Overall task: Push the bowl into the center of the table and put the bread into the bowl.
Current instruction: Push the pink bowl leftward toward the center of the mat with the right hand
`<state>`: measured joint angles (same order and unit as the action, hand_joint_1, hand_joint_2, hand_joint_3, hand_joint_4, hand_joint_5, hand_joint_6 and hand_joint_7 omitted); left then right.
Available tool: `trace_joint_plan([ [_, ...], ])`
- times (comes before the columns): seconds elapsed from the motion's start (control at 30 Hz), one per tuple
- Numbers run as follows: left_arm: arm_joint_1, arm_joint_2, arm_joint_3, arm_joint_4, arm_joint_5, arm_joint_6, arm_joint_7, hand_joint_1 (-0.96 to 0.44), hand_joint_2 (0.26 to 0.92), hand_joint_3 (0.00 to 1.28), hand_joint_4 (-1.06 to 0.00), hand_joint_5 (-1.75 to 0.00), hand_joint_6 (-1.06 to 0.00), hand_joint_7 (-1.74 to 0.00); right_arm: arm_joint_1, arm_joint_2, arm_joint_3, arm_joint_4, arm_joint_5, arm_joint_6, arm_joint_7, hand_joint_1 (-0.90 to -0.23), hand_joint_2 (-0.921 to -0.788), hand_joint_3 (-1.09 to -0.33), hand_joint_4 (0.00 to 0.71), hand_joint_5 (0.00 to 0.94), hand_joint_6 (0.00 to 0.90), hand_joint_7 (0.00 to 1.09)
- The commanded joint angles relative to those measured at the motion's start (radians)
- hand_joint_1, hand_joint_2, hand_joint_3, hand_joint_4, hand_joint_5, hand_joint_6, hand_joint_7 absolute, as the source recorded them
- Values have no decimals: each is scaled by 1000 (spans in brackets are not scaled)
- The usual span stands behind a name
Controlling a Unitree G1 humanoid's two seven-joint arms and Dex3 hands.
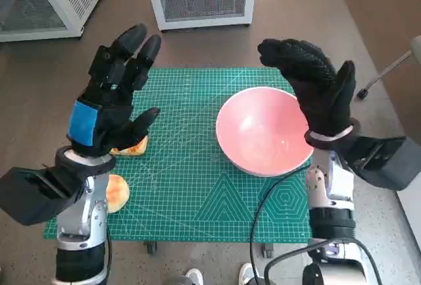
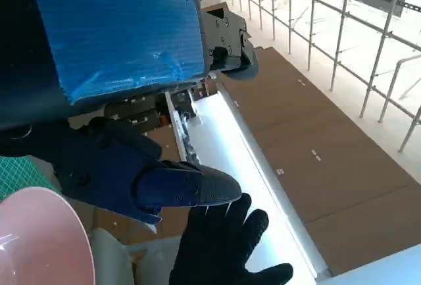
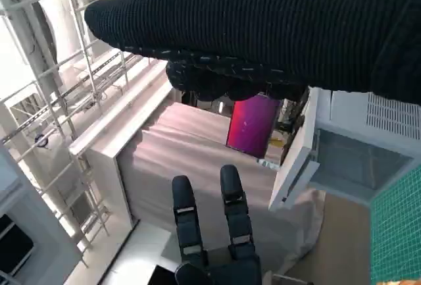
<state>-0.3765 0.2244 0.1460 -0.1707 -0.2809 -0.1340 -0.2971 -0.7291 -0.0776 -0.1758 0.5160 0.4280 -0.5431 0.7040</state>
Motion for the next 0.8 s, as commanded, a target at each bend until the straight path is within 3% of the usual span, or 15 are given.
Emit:
trace_joint_plan([
  [0.03,4,-7,-3,-4,-1,-7,1,-586,921,314,-250,-1,-98,-523,26,-11,-1,-4,-3,17,-3,-612,-921,-601,258,0,418,4],
  [0.3,13,-9,-8,-10,6,-14,4,-590,921,319,-249,0,-99,-523,19,-34,-24,8,12,22,6,-611,-921,-606,256,0,412,1],
  [0.5,24,-13,-15,-16,14,-18,9,-581,921,321,-249,0,-98,-522,-32,-103,-97,168,28,-31,31,-611,-921,-607,231,0,399,0],
  [0.53,25,-13,-15,-17,14,-18,9,-581,921,321,-249,0,-98,-522,-45,-117,-110,213,18,-53,18,-611,-921,-607,229,0,398,0],
  [0.7,30,-12,-9,-17,5,-17,7,-590,921,320,-249,0,-98,-522,-96,-190,-160,442,-72,-144,-156,-617,-921,-608,221,2,382,0],
  [0.8,31,-13,-8,-16,5,-16,9,-602,921,319,-249,0,-97,-522,-120,-220,-178,546,-91,-160,-218,-627,-921,-603,222,2,370,0],
])
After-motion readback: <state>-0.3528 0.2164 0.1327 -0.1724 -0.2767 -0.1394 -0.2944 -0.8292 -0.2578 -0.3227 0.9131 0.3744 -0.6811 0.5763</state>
